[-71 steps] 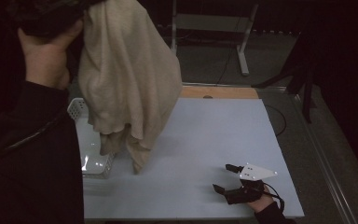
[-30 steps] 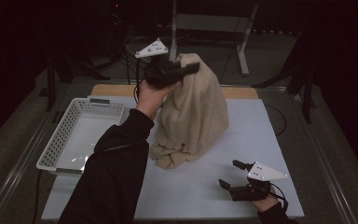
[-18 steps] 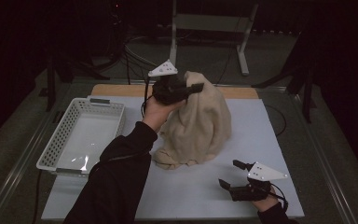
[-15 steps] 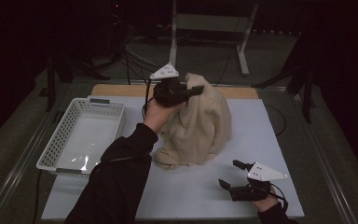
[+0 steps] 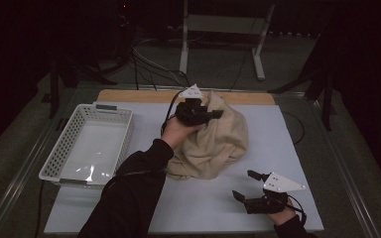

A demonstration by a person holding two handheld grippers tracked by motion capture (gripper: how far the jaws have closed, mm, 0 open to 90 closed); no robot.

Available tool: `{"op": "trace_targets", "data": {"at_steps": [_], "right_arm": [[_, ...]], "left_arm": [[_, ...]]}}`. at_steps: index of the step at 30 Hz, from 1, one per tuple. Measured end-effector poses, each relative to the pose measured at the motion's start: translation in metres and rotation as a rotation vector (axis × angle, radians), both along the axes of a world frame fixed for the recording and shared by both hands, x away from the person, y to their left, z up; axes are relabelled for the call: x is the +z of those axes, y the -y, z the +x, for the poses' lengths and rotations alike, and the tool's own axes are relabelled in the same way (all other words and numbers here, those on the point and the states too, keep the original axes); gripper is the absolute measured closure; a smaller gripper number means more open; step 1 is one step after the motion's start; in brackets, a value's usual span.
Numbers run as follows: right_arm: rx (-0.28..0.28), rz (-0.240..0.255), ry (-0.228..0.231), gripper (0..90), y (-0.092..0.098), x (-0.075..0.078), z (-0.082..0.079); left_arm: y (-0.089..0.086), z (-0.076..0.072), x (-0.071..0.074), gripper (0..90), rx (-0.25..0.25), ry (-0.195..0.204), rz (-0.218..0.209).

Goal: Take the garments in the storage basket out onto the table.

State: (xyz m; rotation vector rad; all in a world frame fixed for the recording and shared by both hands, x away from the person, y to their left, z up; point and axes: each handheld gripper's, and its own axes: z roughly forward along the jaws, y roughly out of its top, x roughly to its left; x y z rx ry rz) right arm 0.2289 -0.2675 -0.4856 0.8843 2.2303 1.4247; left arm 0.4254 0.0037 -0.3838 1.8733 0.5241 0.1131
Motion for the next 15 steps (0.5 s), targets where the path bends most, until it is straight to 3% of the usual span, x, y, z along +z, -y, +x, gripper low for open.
{"op": "trace_targets", "data": {"at_steps": [3,4,8,12,15], "right_arm": [[-0.001,-0.001,-0.001,12.2,0.0,0.0,0.0],[0.001,-0.001,-0.002,12.2,0.0,0.0,0.0],[0.002,-0.001,-0.001,12.2,0.0,0.0,0.0],[0.002,0.002,-0.001,12.2,0.0,0.0,0.0],[0.002,-0.002,-0.001,12.2,0.0,0.0,0.0]], "left_arm": [[0.006,0.0,-0.005,78.7,0.004,0.01,0.031],[0.01,0.002,-0.01,78.1,-0.003,-0.005,0.056],[0.015,0.001,-0.016,75.2,-0.009,-0.008,0.087],[0.014,-0.002,-0.015,50.0,0.02,0.01,0.091],[0.012,-0.002,-0.011,35.4,0.028,-0.007,0.079]]}}
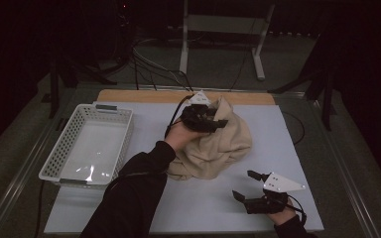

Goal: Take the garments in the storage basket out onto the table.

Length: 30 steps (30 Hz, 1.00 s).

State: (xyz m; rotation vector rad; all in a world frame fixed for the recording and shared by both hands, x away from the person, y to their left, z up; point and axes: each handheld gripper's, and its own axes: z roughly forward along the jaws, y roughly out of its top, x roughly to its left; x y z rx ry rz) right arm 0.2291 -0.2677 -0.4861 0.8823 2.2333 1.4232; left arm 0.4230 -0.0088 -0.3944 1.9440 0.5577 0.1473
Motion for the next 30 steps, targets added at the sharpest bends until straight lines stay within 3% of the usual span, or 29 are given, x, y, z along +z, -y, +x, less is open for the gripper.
{"op": "trace_targets", "data": {"at_steps": [1,7,8,9,10,11,16,19,30], "right_arm": [[0.0,-0.001,0.0,12.2,0.0,0.0,0.0],[0.001,0.0,-0.004,12.2,0.0,0.0,0.0],[0.001,0.0,-0.004,12.2,0.0,0.0,0.0],[0.001,0.0,-0.004,12.2,0.0,0.0,0.0],[0.001,0.0,-0.004,12.2,0.0,0.0,0.0],[0.001,0.0,-0.004,12.2,0.0,-0.001,0.0],[0.002,-0.001,-0.007,12.2,-0.001,-0.001,0.001],[0.003,-0.002,-0.009,12.2,-0.001,-0.001,0.001],[0.0,-0.001,-0.01,12.2,-0.002,-0.001,0.001]], "left_arm": [[-0.002,-0.001,0.003,35.4,0.014,0.001,-0.004],[-0.012,-0.003,0.02,13.5,0.041,-0.019,-0.057],[-0.014,-0.003,0.022,13.5,0.023,-0.021,-0.069],[-0.016,-0.003,0.027,2.9,0.021,-0.028,-0.068],[-0.016,-0.003,0.027,1.4,0.021,-0.028,-0.068],[-0.018,-0.003,0.031,0.6,0.018,-0.019,-0.047],[-0.024,-0.007,0.035,0.2,0.026,-0.001,-0.034],[-0.027,-0.012,0.036,0.2,0.021,0.017,0.001],[-0.039,-0.029,0.039,0.1,-0.008,0.015,0.014]]}}
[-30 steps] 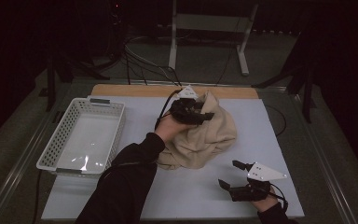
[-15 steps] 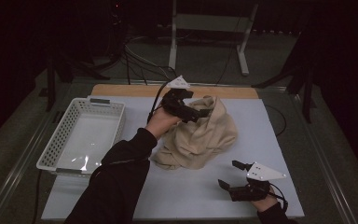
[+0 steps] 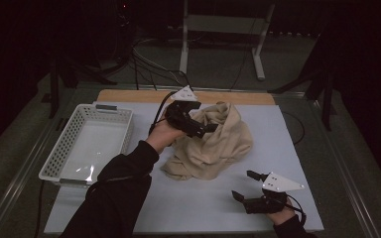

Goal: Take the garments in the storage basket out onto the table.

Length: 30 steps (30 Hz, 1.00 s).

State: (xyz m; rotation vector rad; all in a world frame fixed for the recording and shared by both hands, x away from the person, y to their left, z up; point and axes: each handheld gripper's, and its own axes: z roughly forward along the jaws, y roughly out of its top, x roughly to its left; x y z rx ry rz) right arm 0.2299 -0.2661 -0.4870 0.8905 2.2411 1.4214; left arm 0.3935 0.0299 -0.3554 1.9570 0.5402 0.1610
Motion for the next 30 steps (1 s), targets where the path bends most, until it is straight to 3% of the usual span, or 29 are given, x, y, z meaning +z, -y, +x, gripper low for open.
{"op": "trace_targets", "data": {"at_steps": [8,30], "right_arm": [[0.004,-0.004,-0.001,12.2,-0.001,0.0,0.0],[0.017,-0.008,-0.007,12.2,-0.004,-0.001,0.0]], "left_arm": [[-0.011,-0.015,-0.007,0.1,-0.002,-0.006,0.012],[-0.038,-0.057,-0.053,0.1,-0.014,-0.062,0.032]]}}
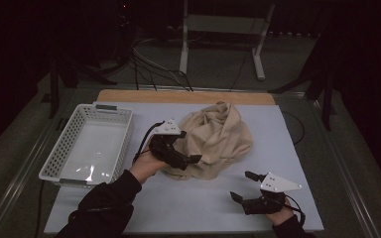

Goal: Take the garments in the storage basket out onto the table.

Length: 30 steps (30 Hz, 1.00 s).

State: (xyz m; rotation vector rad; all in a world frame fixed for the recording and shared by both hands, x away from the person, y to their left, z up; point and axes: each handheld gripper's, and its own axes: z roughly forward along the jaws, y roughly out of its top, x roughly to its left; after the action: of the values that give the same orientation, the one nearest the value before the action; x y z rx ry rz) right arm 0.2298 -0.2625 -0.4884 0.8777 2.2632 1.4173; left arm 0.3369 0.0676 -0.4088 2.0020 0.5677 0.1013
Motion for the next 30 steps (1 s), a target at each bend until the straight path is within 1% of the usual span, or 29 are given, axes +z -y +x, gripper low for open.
{"op": "trace_targets", "data": {"at_steps": [1,2,3,4,5,6,7,8,9,10,11,12,13,14,15,16,17,18,19,20,21,22,23,24,25,26,27,30], "right_arm": [[0.002,-0.003,-0.001,12.2,0.0,0.0,0.0],[0.002,-0.003,-0.001,12.2,0.0,0.0,0.0],[0.003,-0.002,-0.002,12.2,-0.001,0.0,0.0],[0.003,-0.002,-0.002,12.2,-0.001,0.0,0.0],[0.004,-0.002,-0.001,12.2,-0.001,0.0,0.0],[0.004,-0.002,-0.001,12.2,-0.001,0.0,0.0],[0.005,-0.004,0.0,12.2,-0.001,-0.001,0.0],[0.005,-0.004,0.0,12.2,-0.001,-0.001,0.0],[0.006,-0.004,-0.002,12.2,-0.001,-0.001,0.001],[0.006,-0.004,-0.002,12.2,-0.001,-0.001,0.001],[0.006,-0.006,-0.001,12.2,-0.001,-0.001,0.001],[0.006,-0.006,-0.001,12.2,-0.001,-0.001,0.001],[0.006,-0.005,-0.003,12.2,-0.002,-0.001,0.0],[0.006,-0.005,-0.003,12.2,-0.002,-0.001,0.0],[0.006,-0.004,-0.003,12.2,-0.002,-0.001,0.0],[0.006,-0.004,-0.003,12.2,-0.002,-0.001,0.0],[0.005,-0.004,-0.002,12.2,-0.002,-0.001,0.0],[0.005,-0.004,-0.002,12.2,-0.002,-0.001,0.0],[0.005,-0.001,-0.003,12.2,-0.002,-0.001,0.0],[0.005,-0.001,-0.003,12.2,-0.002,-0.001,0.0],[0.004,-0.004,-0.002,12.2,-0.002,-0.001,0.0],[0.004,-0.004,-0.002,12.2,-0.002,-0.001,0.0],[0.004,-0.002,-0.003,12.2,-0.002,-0.001,0.0],[0.004,-0.002,-0.003,12.2,-0.002,-0.001,0.0],[0.005,-0.003,-0.004,12.2,-0.002,-0.001,0.0],[0.005,-0.003,-0.004,12.2,-0.002,-0.001,0.0],[0.006,-0.005,-0.003,12.2,-0.002,-0.001,0.0],[0.005,-0.004,-0.003,12.2,-0.002,-0.001,0.0]], "left_arm": [[-0.002,-0.004,-0.004,0.1,0.0,0.004,0.008],[-0.002,-0.004,-0.004,0.1,0.0,0.004,0.008],[-0.004,-0.008,-0.007,0.1,-0.005,0.0,0.015],[-0.004,-0.008,-0.007,0.1,-0.005,0.0,0.015],[-0.006,-0.012,-0.011,0.1,-0.008,-0.006,0.016],[-0.006,-0.012,-0.011,0.1,-0.008,-0.006,0.016],[-0.007,-0.016,-0.014,0.1,-0.015,-0.002,0.025],[-0.007,-0.016,-0.014,0.1,-0.015,-0.002,0.025],[-0.009,-0.021,-0.017,0.1,-0.015,-0.001,0.027],[-0.009,-0.021,-0.017,0.1,-0.015,-0.001,0.027],[-0.011,-0.025,-0.021,0.1,-0.022,-0.003,0.037],[-0.011,-0.025,-0.021,0.1,-0.022,-0.003,0.037],[-0.013,-0.03,-0.026,0.1,-0.029,-0.01,0.046],[-0.013,-0.03,-0.026,0.1,-0.029,-0.01,0.046],[-0.015,-0.034,-0.032,0.1,-0.034,-0.021,0.054],[-0.015,-0.034,-0.032,0.1,-0.034,-0.021,0.054],[-0.016,-0.039,-0.037,0.1,-0.037,-0.021,0.063],[-0.016,-0.039,-0.037,0.1,-0.037,-0.021,0.063],[-0.018,-0.043,-0.042,0.1,-0.043,-0.029,0.066],[-0.018,-0.043,-0.042,0.1,-0.043,-0.029,0.066],[-0.02,-0.047,-0.047,0.1,-0.053,-0.033,0.07],[-0.02,-0.047,-0.047,0.1,-0.053,-0.033,0.07],[-0.022,-0.051,-0.052,0.1,-0.062,-0.035,0.086],[-0.022,-0.051,-0.052,0.1,-0.062,-0.035,0.086],[-0.025,-0.056,-0.057,0.1,-0.065,-0.036,0.097],[-0.025,-0.056,-0.057,0.1,-0.065,-0.036,0.097],[-0.027,-0.06,-0.061,0.1,-0.072,-0.04,0.111],[-0.031,-0.063,-0.065,0.1,-0.081,-0.052,0.118]]}}
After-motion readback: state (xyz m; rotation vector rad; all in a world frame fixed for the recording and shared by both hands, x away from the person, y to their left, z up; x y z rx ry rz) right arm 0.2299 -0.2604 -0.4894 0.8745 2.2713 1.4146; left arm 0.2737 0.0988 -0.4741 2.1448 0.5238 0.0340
